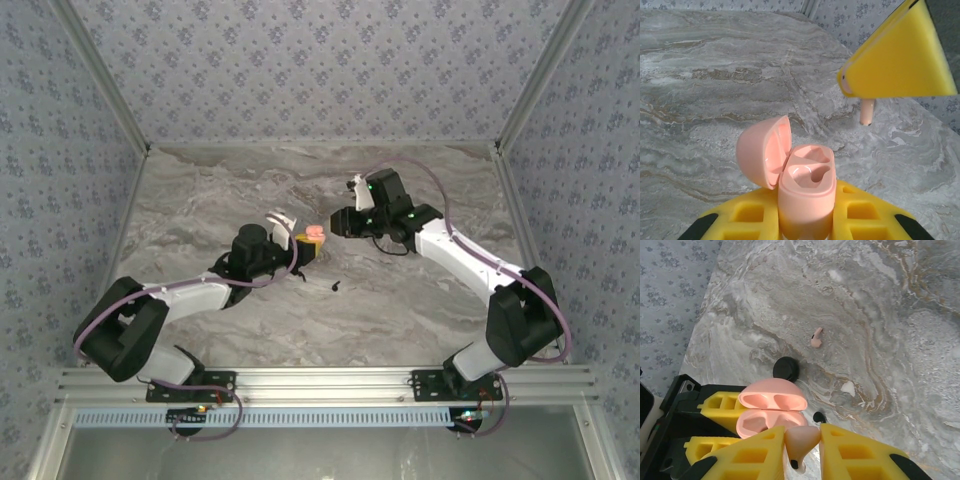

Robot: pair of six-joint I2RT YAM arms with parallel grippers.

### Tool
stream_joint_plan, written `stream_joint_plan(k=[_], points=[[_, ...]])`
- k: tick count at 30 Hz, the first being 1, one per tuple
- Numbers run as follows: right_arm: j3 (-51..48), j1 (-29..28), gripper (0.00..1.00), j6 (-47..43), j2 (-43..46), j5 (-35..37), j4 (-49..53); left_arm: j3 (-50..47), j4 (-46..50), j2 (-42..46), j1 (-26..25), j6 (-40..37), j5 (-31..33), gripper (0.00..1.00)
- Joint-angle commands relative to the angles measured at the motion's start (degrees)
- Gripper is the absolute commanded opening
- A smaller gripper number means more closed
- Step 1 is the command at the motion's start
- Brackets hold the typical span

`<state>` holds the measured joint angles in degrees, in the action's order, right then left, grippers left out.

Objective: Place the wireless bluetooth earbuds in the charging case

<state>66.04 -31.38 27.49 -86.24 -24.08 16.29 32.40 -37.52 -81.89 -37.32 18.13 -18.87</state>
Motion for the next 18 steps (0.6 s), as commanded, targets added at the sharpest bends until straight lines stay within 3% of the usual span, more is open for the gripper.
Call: stream_joint_plan(k=[1,18], points=[[1.8,-0.9,0.22,1.3,1.5,-1.0,-1.9,1.0,-3.9,-0.7,-0.6,-0.1,-1.6,0.2],[4.8,-2.4,0.23,1.6,-0.2,-0.4,-2.2,1.5,-5.0,-0.6,-1.3,-0.1,-2.5,0.19]])
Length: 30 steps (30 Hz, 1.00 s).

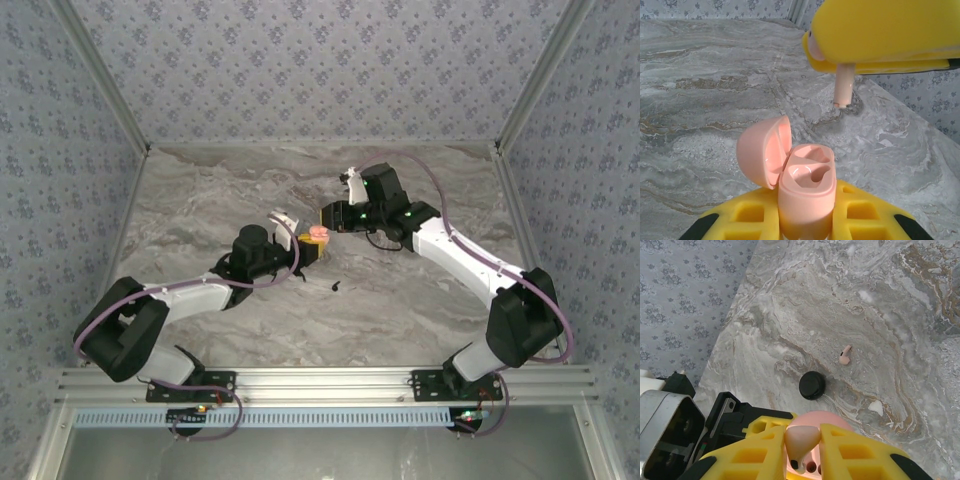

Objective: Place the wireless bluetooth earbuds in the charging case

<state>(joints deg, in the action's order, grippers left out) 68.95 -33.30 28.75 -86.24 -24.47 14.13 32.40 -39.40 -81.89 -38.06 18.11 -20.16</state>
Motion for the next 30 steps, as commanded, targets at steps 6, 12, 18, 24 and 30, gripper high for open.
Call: stream_joint_plan(k=[6,12,18,24,30], points=[[2.0,-0.8,0.23,0.0,-0.5,0.7,0.5,1.6,-3.0,-0.3,-0.5,0.3,-0.5,0.19],[2.2,-0.8,0.23,-0.4,-0.7,1.3,0.8,1.6,-3.3,0.1,-0.5,0.7,-0.1,0.19],[2.1,-0.9,0.23,-0.3,-0.9,1.8,0.8,1.5,-3.5,0.8,-0.5,0.7,-0.1,0.19],[2.1,-0.9,0.23,-0.3,-1.3,2.0,1.0,1.3,-4.2,1.4,-0.6,1.0,-0.3,0.19],[2.0,-1.1,0.23,-0.4,-1.6,2.3,1.2,1.3,-4.1,2.0,-0.6,1.0,-0.2,0.19]])
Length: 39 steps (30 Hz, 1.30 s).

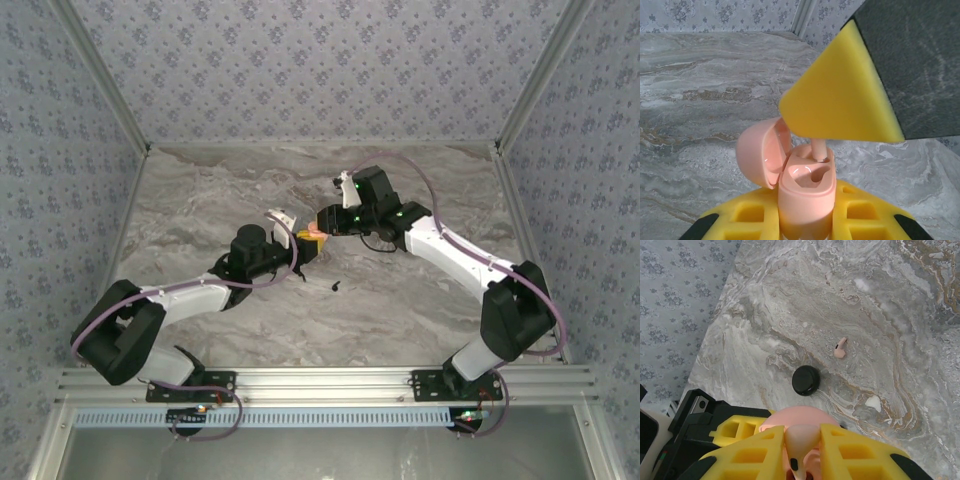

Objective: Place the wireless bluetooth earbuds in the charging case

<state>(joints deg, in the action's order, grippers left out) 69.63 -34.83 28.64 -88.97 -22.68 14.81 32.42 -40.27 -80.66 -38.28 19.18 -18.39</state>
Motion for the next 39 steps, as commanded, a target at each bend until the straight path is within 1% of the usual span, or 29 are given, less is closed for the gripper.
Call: stream_joint_plan(k=[1,5,15,22,27,30,34,39], points=[[1.6,-0.6,0.23,-1.2,-0.8,1.0,1.6,1.7,-1.8,1.7,-0.3,0.0,0.4,0.19],[1.6,-0.8,0.22,-1.5,-0.8,1.4,1.9,1.6,-1.8,1.7,-0.3,0.2,0.9,0.18],[1.6,-1.1,0.21,-0.6,-0.7,2.1,0.5,1.6,-2.8,1.6,-0.4,0.6,-0.3,0.19],[1.5,-1.4,0.21,-1.1,-0.5,1.5,1.9,1.4,-2.2,2.8,-0.4,0.5,2.0,0.18],[1.3,-1.5,0.22,-1.4,-0.2,1.1,2.2,1.5,-2.3,3.0,-0.4,0.3,1.7,0.19],[1.5,-1.5,0.24,-1.4,-0.2,1.0,2.5,1.6,-2.2,2.8,-0.4,0.3,1.3,0.18],[1.6,-1.4,0.29,-1.5,0.2,1.3,2.8,1.6,-2.1,3.0,-0.4,0.3,1.4,0.19],[2.1,-1.5,0.39,-1.9,1.1,2.1,3.7,1.6,-1.7,3.3,-0.4,0.2,1.4,0.19]])
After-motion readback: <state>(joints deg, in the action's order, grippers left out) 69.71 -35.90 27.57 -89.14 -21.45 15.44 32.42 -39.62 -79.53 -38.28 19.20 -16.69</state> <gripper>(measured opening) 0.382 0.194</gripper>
